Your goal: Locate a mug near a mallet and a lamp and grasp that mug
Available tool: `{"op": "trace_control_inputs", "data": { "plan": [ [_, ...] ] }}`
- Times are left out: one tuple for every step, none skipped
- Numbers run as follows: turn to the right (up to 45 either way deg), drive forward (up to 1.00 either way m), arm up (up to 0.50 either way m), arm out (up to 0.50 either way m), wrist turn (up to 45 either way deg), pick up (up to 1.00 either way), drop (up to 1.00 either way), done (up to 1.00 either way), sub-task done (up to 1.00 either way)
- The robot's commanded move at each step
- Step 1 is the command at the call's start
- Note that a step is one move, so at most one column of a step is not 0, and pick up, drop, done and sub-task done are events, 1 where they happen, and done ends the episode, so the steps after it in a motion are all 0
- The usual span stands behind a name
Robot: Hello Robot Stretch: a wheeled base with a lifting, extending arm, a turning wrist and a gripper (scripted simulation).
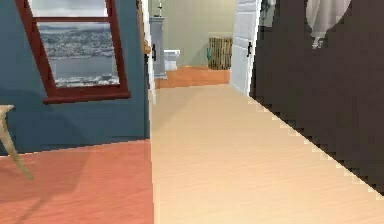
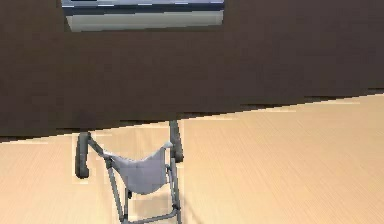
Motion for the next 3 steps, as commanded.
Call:
{"op": "trace_control_inputs", "data": {
  "plan": [
    [0.0,1.00,0.00,0.00,0.0,0.00,0.00,0.00,0.00],
    [0.0,1.00,0.00,0.00,0.0,0.00,0.00,0.00,0.00],
    [3.0,0.00,0.00,0.00,0.0,0.00,0.00,0.00,0.00]
  ]
}}
